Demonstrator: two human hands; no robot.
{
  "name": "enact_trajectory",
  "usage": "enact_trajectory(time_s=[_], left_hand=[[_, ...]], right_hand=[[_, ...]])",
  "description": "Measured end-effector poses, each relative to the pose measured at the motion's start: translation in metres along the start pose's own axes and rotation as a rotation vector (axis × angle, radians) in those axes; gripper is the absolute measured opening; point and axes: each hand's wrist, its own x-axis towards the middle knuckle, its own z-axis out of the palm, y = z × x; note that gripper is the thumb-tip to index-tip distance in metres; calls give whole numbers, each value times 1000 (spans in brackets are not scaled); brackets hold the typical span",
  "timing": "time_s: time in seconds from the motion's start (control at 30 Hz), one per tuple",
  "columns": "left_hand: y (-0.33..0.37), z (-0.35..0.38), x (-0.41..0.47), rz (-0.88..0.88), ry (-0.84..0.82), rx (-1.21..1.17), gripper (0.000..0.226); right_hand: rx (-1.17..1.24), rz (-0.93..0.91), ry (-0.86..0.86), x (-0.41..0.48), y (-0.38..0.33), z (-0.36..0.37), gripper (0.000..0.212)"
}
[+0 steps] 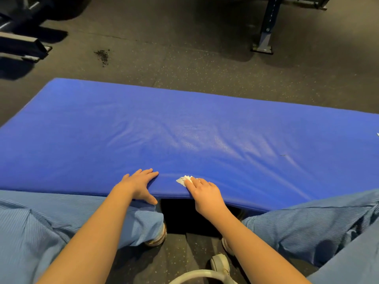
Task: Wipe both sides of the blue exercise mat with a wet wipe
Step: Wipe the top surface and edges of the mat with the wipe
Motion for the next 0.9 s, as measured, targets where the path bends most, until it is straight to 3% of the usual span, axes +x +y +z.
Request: enact_trajectory(time_s=[0.2,0.43,0.57,0.9], left_hand=[[11,15,-6,33,118,137,83],[23,7,-11,104,177,144,70],[50,4,-6,183,192,134,66],[101,12,-2,313,168,163,68]], right_hand=[[-34,63,-73,-3,7,-7,72],[-35,130,-28,1,25,-30,67],[-24,187,-34,-12,47,-49,73],[-17,378,-91,-52,85,-58,63]])
